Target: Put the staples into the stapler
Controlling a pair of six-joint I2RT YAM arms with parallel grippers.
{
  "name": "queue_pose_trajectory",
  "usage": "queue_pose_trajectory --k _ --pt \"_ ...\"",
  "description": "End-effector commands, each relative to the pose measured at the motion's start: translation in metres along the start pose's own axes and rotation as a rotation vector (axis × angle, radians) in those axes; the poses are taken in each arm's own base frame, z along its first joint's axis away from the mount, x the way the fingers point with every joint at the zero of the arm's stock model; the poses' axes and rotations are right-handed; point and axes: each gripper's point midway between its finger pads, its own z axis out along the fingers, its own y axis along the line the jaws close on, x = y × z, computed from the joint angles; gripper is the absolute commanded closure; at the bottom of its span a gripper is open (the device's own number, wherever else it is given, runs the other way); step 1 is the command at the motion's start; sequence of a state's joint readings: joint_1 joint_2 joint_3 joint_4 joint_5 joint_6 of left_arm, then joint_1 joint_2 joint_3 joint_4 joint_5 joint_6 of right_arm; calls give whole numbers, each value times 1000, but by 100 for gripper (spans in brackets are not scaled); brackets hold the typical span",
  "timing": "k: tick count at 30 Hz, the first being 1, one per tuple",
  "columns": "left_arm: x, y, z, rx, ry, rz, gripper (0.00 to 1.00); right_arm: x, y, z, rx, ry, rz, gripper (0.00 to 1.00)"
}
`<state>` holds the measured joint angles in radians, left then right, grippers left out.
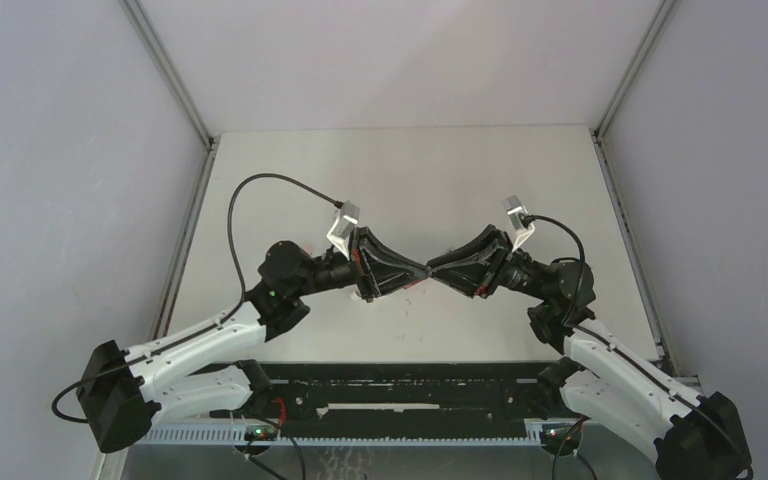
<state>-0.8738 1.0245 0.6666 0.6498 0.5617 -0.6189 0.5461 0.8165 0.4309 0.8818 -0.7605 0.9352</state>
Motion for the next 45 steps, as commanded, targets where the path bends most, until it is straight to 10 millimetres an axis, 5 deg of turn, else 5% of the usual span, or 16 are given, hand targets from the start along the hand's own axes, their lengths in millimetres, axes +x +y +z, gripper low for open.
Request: queue_pose_trajectory --k 1,9,13,22,26,30,38,45 --pt "-7 -12 -2 45 -27 19 90 -20 21 6 -62 -48 -66 74" --pt "-6 -11 -2 39 -29 17 89 -20 22 6 -64 -51 -76 90" --pt "-6 -5 -5 0 -49 9 59 -19 18 4 -40 -46 -95 94" --pt "14 36 -39 -273 -43 -29 25 -11 -2 -4 69 -16 -151 95" --pt "52 84 -79 -598 72 -111 26 2 -26 -14 186 31 -186 94" --pt "99 107 -103 -742 174 -230 27 11 -51 -28 316 72 -245 94" --pt "159 127 -99 -842 252 -400 29 19 -73 -44 439 96 -283 94" --pt "190 163 -110 -1003 312 -397 29 26 -84 -48 479 113 -273 94"
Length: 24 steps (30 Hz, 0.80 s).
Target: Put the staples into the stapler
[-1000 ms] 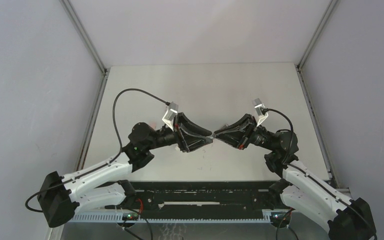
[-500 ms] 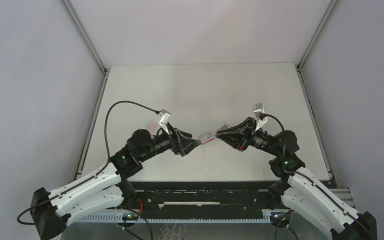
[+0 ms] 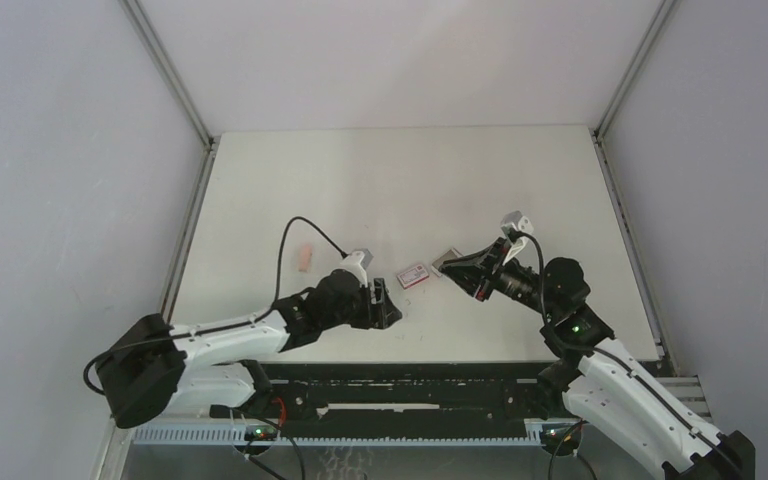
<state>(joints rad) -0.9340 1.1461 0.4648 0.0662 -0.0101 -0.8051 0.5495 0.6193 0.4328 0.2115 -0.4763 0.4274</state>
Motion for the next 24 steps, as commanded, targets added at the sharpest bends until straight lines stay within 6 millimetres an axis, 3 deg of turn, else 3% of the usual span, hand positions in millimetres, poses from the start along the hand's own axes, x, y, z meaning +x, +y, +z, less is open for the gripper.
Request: queue_pose_trajectory --k 1,6,12,24 --pt "-10 7 16 -65 -49 -24 29 -7 -5 1 31 -20 -46 94" --pt "-1 19 31 -107 -22 -31 29 -7 -7 1 37 -19 -56 94" --pt "-6 28 39 -153 -48 -5 29 -5 -9 2 41 -13 -57 94" --pt "-7 63 33 -342 -44 71 28 -3 -12 5 49 -6 -50 94"
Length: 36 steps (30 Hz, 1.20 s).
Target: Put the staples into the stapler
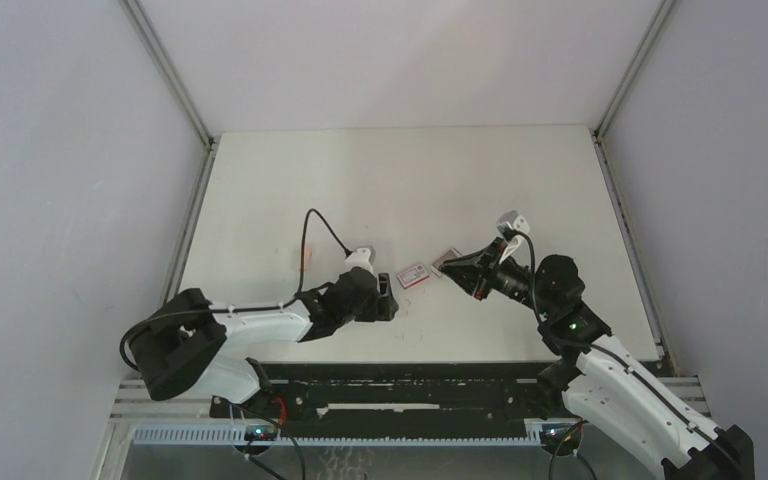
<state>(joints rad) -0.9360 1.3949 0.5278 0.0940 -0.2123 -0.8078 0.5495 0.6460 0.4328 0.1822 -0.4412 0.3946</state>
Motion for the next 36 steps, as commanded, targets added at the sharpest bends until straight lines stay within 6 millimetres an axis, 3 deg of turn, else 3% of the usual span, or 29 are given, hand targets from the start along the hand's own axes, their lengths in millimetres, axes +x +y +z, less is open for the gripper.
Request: queue_pose_trajectory --k 1,7,13,22,28,36 --pt "-6 17 -2 -97 -18 60 28 -12 1 3 -2 -37 -40 94" --pt "-13 24 -7 -117 -56 91 27 -7 -2 7 2 -20 -33 94" --pt "-18 7 -4 -24 -90 105 26 -3 -2 11 1 -6 -32 94" --pt "-45 -18 -1 111 -186 151 24 13 -6 20 27 43 -39 94" --pt "-51 -16 6 126 -193 178 24 21 -8 26 46 69 -43 94" --pt "-57 -7 -25 150 -237 191 21 40 -17 41 126 164 -74 94"
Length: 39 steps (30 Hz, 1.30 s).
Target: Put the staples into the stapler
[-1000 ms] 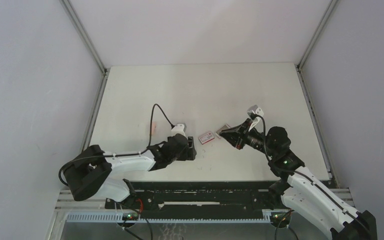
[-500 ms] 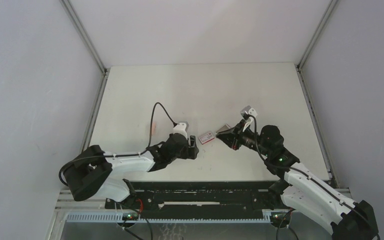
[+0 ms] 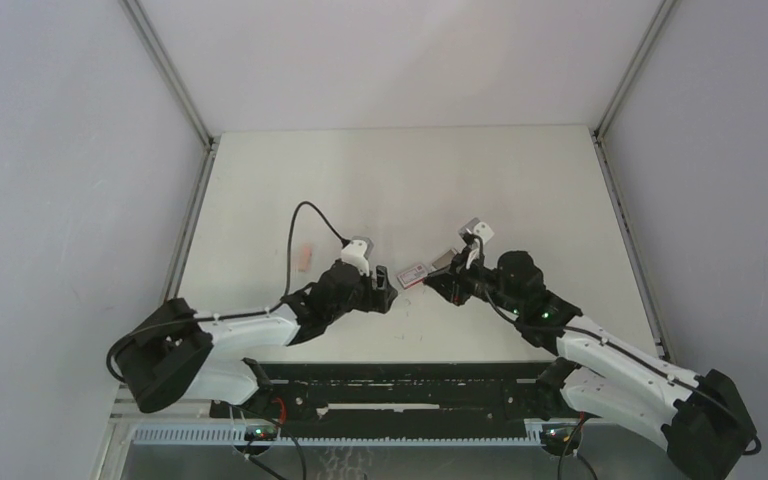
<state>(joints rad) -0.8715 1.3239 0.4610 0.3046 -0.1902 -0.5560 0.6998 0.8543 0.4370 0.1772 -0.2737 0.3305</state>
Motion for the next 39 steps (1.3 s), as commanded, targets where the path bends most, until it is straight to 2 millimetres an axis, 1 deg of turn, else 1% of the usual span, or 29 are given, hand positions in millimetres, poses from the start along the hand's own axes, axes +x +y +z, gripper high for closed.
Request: queue_pose_trajectory --k 1,3,5,8,9,12,13,15,20,22,26,29,34,39 --pt "-20 0 -22 40 -61 28 21 -17 -1 15 55 3 -64 94" --pt "-24 5 -33 30 -55 38 20 -12 -1 25 68 43 -79 94" --pt "-30 16 -45 -1 -46 38 20 -7 0 34 77 72 -97 95" --pt "-47 33 -63 -28 -66 10 19 3 0 51 90 124 -123 95" --pt "-52 38 -68 -32 -77 -4 18 10 0 58 92 153 -129 95" --pt "-71 61 -81 -77 -133 -42 16 20 2 74 85 202 -162 95" --pt "-76 67 -83 -97 -162 -66 15 24 2 79 84 219 -177 95" --pt "-85 71 -84 -84 -217 -95 15 31 0 88 83 252 -214 95" --pt "-98 87 -87 -145 -326 -34 15 44 -5 109 70 310 -283 95" --pt "-98 91 -86 -163 -323 -2 15 53 -7 116 64 343 -302 95" --pt "-87 98 -81 -186 -296 16 15 59 -7 126 53 374 -337 95" --pt "-83 98 -79 -181 -285 19 15 63 -6 132 43 395 -356 95" --pt "-86 98 -80 -184 -294 34 14 69 -4 137 25 424 -376 95" --pt "-83 99 -78 -182 -279 37 15 74 -7 139 32 447 -384 95"
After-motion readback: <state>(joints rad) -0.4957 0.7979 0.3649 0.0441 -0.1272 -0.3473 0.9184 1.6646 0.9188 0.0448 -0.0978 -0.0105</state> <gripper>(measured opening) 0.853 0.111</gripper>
